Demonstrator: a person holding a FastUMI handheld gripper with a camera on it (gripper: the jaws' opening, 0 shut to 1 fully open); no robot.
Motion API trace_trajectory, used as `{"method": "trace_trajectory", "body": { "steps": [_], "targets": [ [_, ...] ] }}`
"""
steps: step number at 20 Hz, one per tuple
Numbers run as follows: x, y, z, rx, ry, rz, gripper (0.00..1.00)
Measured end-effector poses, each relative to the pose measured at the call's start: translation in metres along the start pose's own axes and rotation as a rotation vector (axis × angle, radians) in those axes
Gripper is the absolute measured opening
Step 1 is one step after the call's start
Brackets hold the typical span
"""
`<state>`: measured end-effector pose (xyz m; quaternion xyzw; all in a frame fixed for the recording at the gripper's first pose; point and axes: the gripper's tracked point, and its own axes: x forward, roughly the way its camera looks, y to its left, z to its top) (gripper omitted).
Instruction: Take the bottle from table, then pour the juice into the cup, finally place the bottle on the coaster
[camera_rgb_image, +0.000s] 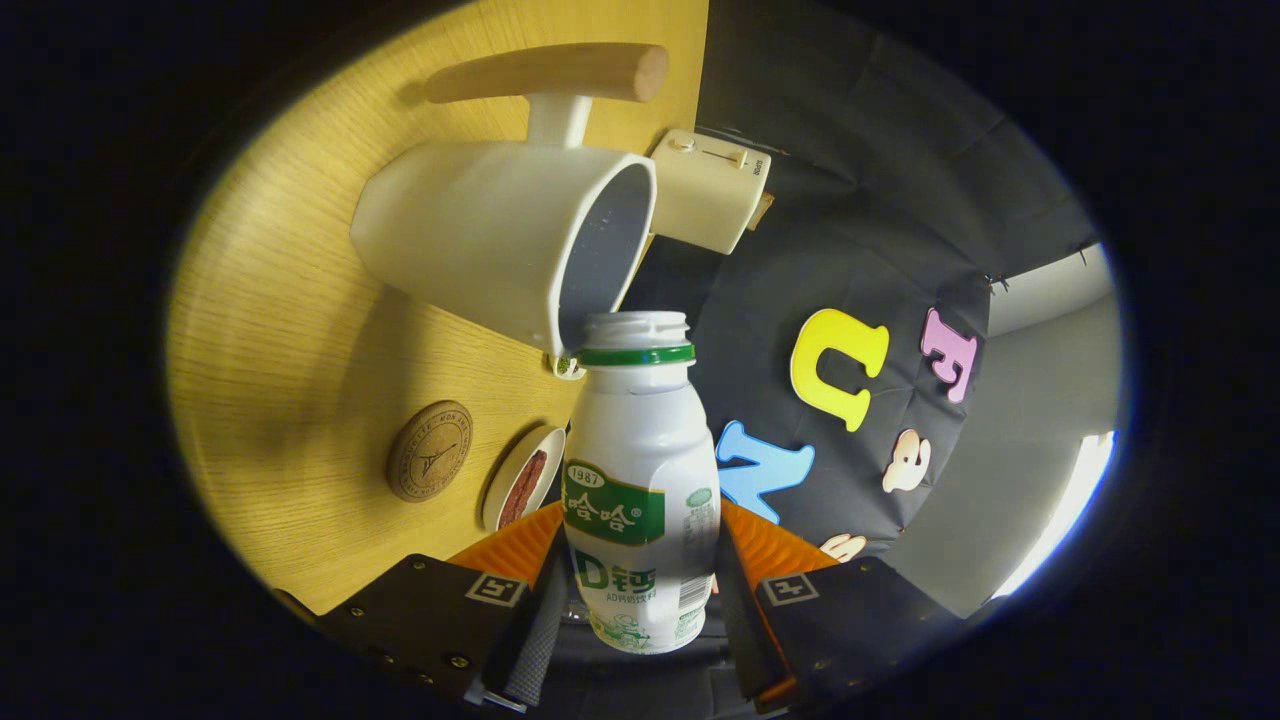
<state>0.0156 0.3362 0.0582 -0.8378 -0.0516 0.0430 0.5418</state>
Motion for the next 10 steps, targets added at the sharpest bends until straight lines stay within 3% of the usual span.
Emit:
{"method": "trace_trajectory", "body": {
  "steps": [10],
  "targets": [
    [0.0011, 0.0032, -0.0013, 0.068, -0.009, 0.008, 0.70]
  ]
}}
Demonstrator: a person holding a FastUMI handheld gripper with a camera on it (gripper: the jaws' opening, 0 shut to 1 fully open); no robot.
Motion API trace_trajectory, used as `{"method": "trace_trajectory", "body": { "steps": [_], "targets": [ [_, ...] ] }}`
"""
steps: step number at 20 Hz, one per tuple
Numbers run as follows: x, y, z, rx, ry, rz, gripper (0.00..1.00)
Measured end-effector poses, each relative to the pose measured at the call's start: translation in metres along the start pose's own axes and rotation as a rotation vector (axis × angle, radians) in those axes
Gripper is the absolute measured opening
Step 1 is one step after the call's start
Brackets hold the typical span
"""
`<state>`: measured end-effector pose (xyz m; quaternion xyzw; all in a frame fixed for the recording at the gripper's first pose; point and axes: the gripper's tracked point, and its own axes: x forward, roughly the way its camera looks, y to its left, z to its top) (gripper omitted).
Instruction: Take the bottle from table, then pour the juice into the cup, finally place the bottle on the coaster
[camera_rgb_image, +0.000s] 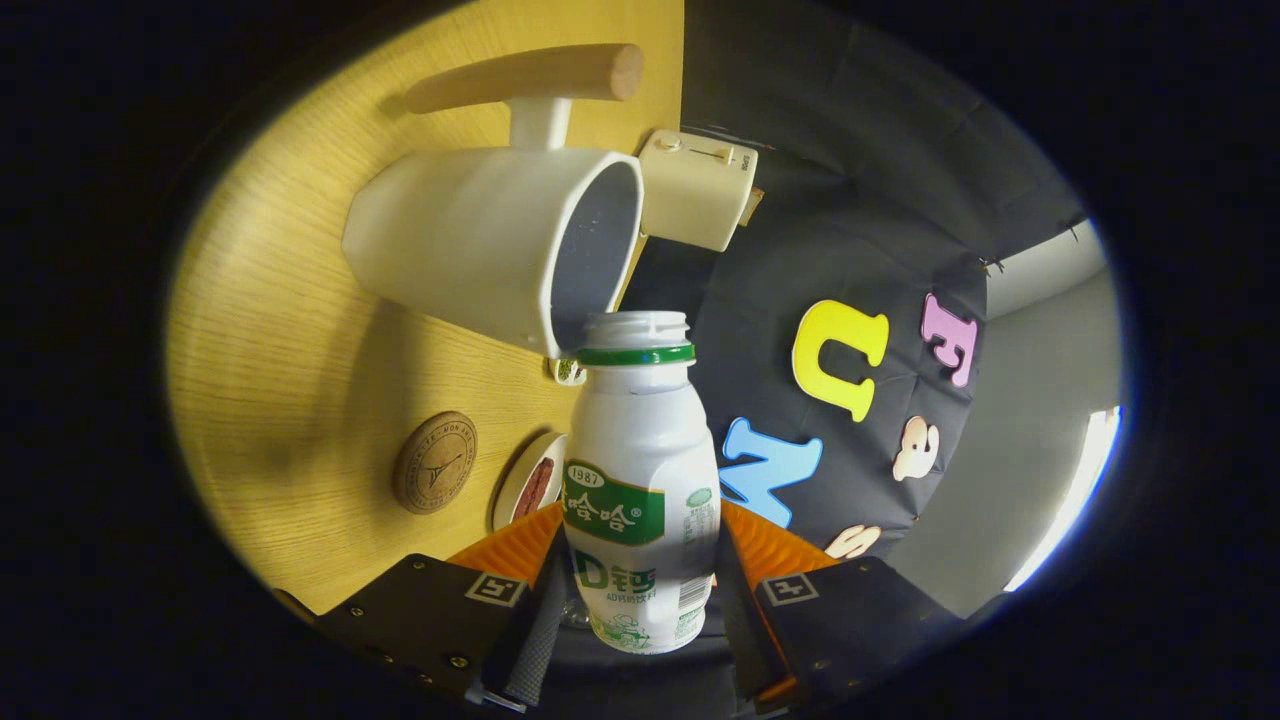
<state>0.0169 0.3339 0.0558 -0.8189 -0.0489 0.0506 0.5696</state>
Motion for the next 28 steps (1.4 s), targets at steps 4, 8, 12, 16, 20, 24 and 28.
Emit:
{"method": "trace_trajectory", "body": {
  "steps": [4, 8, 12, 16, 20, 24, 28],
  "targets": [
    [0.001, 0.000, 0.000, 0.055, -0.006, -0.011, 0.70],
    [-0.002, -0.001, -0.004, 0.173, -0.017, -0.033, 0.70],
    [-0.001, 0.002, -0.007, 0.291, -0.025, -0.036, 0.70],
    [-0.004, 0.008, -0.008, 0.469, -0.044, -0.012, 0.70],
    [-0.005, 0.009, -0.011, 0.624, -0.058, -0.004, 0.70],
    [-0.004, 0.013, -0.013, 0.744, -0.067, 0.016, 0.70],
    [-0.002, 0.025, -0.017, 0.836, -0.071, 0.049, 0.70]
  ]
}}
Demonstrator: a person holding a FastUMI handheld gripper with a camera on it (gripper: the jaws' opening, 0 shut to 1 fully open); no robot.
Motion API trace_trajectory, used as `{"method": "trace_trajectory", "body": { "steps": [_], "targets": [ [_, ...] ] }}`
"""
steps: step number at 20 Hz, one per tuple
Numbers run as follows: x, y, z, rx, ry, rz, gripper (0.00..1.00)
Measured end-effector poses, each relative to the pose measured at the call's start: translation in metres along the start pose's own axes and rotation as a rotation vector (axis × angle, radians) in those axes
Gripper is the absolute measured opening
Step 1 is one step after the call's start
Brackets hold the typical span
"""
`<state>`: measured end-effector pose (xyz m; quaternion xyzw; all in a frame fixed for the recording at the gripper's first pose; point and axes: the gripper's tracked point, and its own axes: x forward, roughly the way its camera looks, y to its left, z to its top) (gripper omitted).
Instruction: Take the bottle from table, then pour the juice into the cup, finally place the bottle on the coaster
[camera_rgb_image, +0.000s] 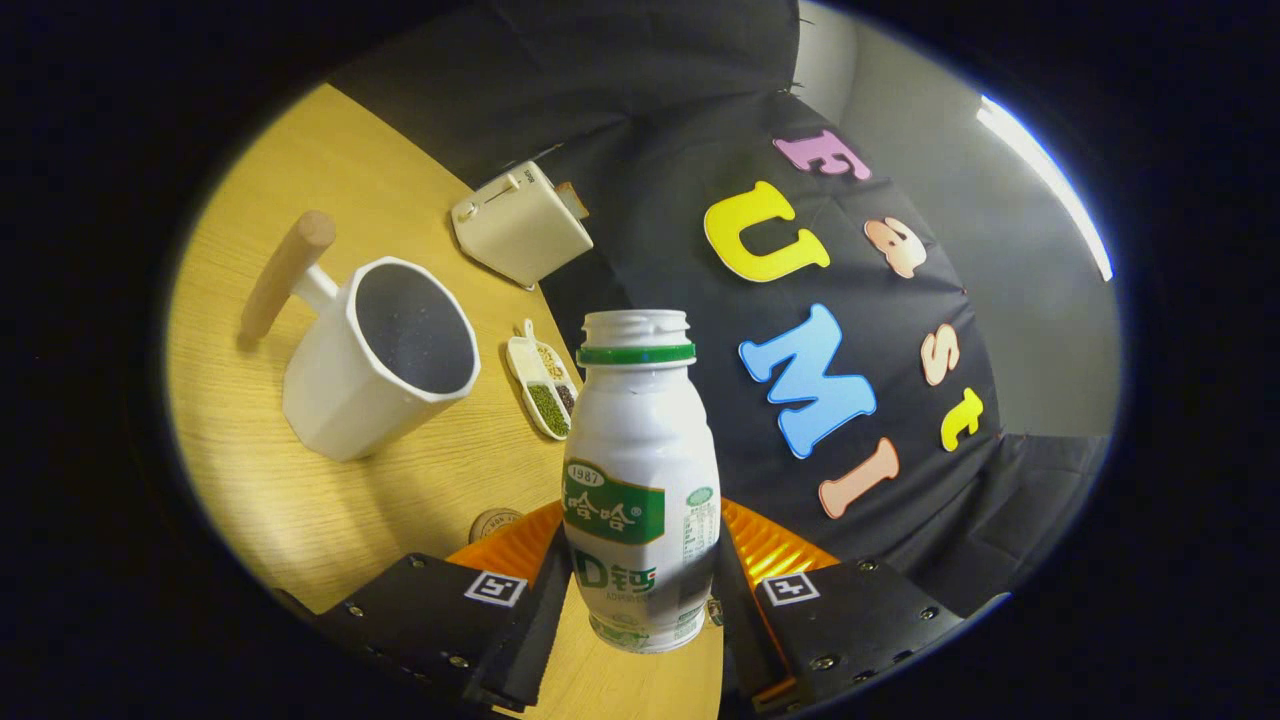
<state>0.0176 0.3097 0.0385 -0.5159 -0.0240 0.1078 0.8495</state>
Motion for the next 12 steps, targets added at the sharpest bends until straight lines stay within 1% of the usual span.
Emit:
{"method": "trace_trajectory", "body": {
  "steps": [7, 12],
  "targets": [
    [0.003, 0.001, -0.007, 0.210, -0.013, 0.025, 0.70],
    [0.007, 0.002, -0.018, 0.328, -0.013, 0.018, 0.71]
  ]
}}
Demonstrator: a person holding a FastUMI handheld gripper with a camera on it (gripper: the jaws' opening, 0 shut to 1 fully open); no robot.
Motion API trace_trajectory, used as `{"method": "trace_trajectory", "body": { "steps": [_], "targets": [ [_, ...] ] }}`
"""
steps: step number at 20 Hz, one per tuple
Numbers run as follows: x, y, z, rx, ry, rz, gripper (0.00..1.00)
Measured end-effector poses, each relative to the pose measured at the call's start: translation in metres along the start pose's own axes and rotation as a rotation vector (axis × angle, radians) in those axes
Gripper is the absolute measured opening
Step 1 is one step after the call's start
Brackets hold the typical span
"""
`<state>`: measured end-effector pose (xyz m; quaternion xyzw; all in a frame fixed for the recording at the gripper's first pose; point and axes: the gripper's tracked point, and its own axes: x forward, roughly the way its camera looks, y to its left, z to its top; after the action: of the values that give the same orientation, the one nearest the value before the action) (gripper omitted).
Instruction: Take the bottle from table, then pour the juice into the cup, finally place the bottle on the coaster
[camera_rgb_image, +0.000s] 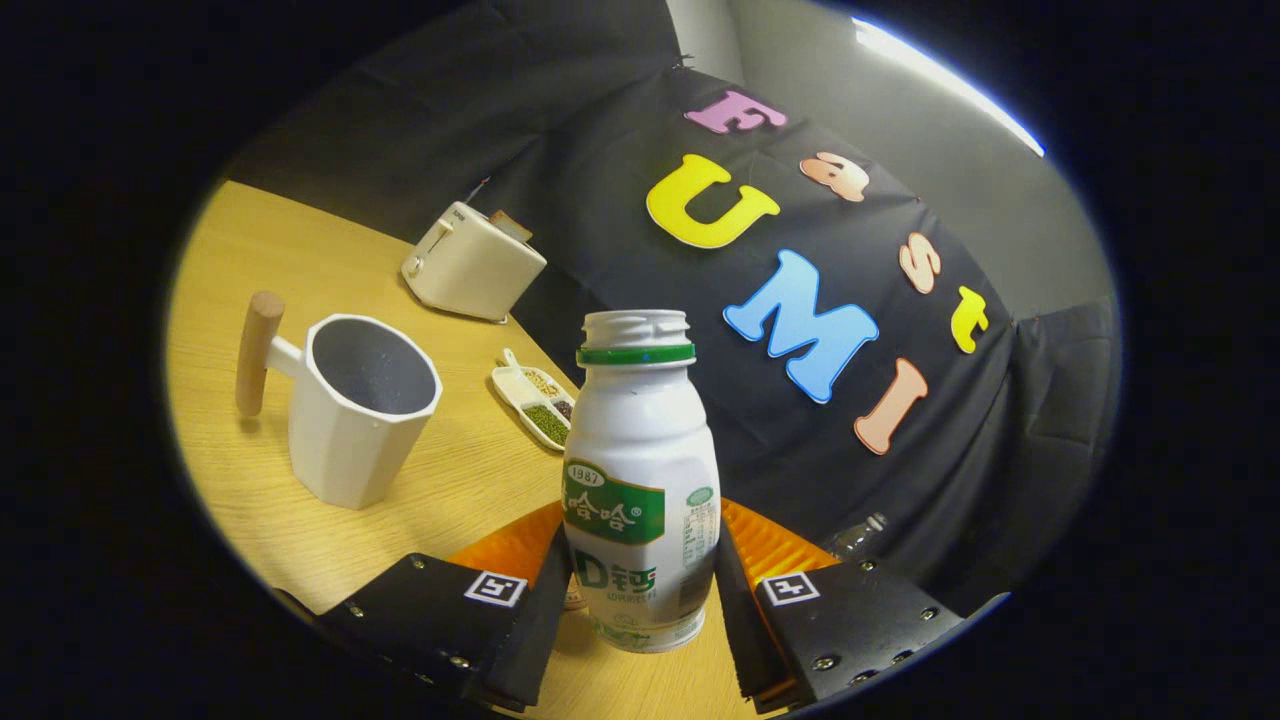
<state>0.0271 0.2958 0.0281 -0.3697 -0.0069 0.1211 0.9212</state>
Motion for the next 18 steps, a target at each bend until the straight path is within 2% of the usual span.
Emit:
{"method": "trace_trajectory", "body": {
  "steps": [10, 15, 18],
  "targets": [
    [0.007, 0.001, -0.012, 0.244, -0.006, 0.072, 0.71],
    [0.008, -0.009, -0.019, 0.346, -0.024, 0.053, 0.71],
    [0.015, -0.012, -0.021, 0.455, -0.031, 0.076, 0.71]
  ]
}}
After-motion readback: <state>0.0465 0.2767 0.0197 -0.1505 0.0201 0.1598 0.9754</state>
